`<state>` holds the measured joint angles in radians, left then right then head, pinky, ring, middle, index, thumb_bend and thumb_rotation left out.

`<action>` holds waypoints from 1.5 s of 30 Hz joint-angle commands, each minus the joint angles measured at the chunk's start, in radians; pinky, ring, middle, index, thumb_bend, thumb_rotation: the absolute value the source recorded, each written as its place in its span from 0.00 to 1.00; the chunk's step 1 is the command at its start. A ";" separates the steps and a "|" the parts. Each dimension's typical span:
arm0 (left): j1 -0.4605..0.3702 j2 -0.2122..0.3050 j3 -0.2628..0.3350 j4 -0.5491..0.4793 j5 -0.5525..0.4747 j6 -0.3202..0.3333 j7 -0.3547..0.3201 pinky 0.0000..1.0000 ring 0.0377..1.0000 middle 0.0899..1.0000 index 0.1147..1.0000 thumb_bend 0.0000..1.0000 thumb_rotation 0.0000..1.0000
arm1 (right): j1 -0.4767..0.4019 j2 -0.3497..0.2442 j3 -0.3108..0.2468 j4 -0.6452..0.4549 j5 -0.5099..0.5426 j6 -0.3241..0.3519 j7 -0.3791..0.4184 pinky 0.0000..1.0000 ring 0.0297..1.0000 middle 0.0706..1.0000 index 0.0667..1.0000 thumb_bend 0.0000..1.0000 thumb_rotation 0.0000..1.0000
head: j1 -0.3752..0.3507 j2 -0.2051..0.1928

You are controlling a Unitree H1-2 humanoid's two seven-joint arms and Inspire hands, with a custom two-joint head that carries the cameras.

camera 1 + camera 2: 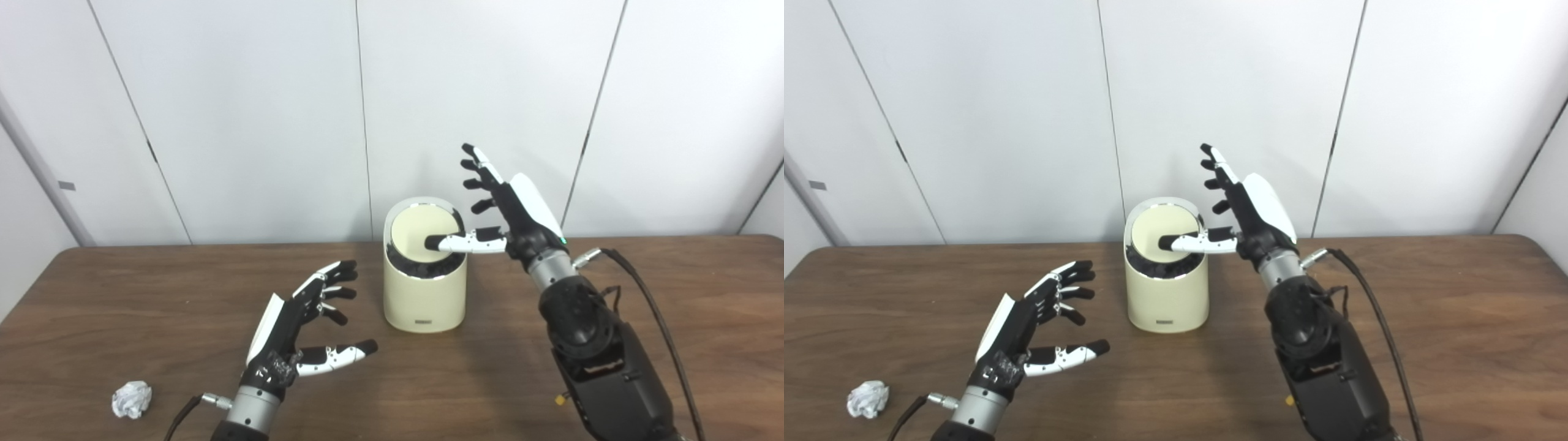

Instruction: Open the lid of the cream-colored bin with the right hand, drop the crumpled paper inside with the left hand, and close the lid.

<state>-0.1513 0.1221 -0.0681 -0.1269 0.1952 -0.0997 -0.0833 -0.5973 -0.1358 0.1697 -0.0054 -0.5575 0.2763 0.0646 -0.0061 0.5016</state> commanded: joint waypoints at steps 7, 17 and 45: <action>-0.017 -0.003 0.003 -0.016 -0.008 -0.037 0.012 0.55 0.74 0.81 0.84 0.74 0.02 | -0.073 0.028 0.013 0.029 -0.019 -0.019 -0.048 0.68 0.85 0.91 0.94 0.80 0.32 | 0.003 0.006; -0.014 -0.001 0.004 -0.031 -0.003 -0.029 0.011 0.55 0.73 0.81 0.84 0.74 0.01 | -0.086 0.021 0.045 0.087 -0.046 -0.028 -0.064 0.71 0.85 0.90 0.94 0.80 0.29 | 0.006 0.008; -0.014 0.008 0.002 -0.043 0.005 -0.023 0.009 0.55 0.72 0.80 0.84 0.74 0.04 | -0.100 0.008 0.044 0.165 -0.054 0.004 -0.086 0.64 0.80 0.89 0.91 0.72 0.30 | 0.007 0.017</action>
<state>-0.1483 0.1284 -0.0673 -0.1323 0.1970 -0.0979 -0.0840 -0.6475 -0.1197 0.2167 0.1779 -0.5995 0.2749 -0.0095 -0.0015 0.5139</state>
